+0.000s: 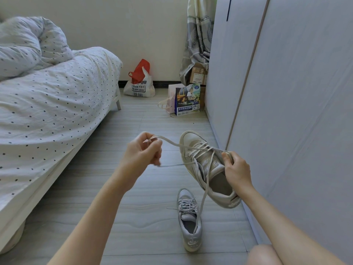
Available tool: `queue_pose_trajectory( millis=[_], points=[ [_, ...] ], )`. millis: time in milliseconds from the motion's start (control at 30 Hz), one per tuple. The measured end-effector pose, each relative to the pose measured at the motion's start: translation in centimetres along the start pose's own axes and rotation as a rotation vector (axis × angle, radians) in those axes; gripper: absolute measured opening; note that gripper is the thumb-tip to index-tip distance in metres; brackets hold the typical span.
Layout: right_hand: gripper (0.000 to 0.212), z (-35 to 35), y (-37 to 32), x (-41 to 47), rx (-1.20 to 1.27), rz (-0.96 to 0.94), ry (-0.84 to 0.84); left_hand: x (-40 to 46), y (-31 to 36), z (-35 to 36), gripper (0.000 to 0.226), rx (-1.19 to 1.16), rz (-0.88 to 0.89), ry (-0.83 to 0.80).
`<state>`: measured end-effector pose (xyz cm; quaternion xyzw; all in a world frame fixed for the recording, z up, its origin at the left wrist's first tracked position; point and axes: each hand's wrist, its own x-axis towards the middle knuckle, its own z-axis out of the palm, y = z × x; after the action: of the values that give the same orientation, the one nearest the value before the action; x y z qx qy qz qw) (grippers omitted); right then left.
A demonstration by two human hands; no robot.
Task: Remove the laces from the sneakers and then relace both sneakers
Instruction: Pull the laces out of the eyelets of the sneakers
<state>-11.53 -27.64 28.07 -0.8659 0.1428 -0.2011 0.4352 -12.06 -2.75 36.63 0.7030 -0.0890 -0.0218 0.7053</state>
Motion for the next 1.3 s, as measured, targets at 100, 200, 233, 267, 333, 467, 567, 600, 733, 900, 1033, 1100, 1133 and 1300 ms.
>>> queue_pose_trajectory(
  millis=[100,200,233,267,333,467,567,600,733,900,1033,1100,1133,1300],
  points=[
    [0.037,0.1,0.5,0.1,-0.025,0.012,-0.025,-0.2,-0.7,0.2,0.015,0.450,0.108,0.036],
    [0.034,0.2,0.8,0.2,-0.076,0.035,-0.040,-0.5,-0.9,0.2,0.020,0.615,0.203,0.046],
    [0.034,0.2,1.0,0.3,-0.085,0.048,-0.037,-0.4,-0.8,-0.1,0.020,0.628,0.206,0.062],
    [0.034,0.1,1.1,0.4,-0.090,0.062,-0.030,-0.4,-0.8,-0.4,0.019,0.637,0.201,0.078],
    [0.033,-0.1,1.3,0.5,-0.103,0.077,-0.010,-0.3,-0.9,-1.2,0.016,0.700,0.165,0.068],
    [0.031,-0.6,0.8,0.3,-0.091,-0.004,0.002,-0.5,-1.7,-1.7,0.012,0.937,0.041,-0.122],
    [0.030,-0.8,-0.6,-0.2,-0.039,-0.099,-0.030,-0.5,-2.0,-1.1,0.011,0.978,0.091,-0.127],
    [0.029,-0.8,-1.3,-0.5,-0.018,-0.130,-0.041,-0.5,-2.1,-0.8,0.010,0.977,0.137,-0.097],
    [0.026,-0.4,-4.2,-2.3,0.063,-0.263,-0.107,-0.3,-2.0,0.9,0.007,0.865,0.365,0.008],
    [0.018,0.0,-7.0,-4.2,0.099,-0.422,-0.182,-0.4,-1.4,2.5,0.011,0.779,0.505,0.083],
    [0.017,-0.2,-7.7,-4.7,0.189,-0.446,-0.177,-0.4,-0.6,2.3,0.017,0.756,0.571,0.175],
    [0.018,-0.3,-7.7,-4.6,0.184,-0.480,-0.180,-0.5,-0.4,2.2,0.014,0.791,0.599,0.179],
    [0.019,-0.3,-7.7,-4.5,0.172,-0.499,-0.188,-0.6,-0.4,2.2,0.012,0.817,0.603,0.177],
    [0.018,-0.4,-6.7,-3.3,0.125,-0.456,-0.237,-0.1,-0.6,1.0,0.011,0.821,0.487,0.299]
  ],
)
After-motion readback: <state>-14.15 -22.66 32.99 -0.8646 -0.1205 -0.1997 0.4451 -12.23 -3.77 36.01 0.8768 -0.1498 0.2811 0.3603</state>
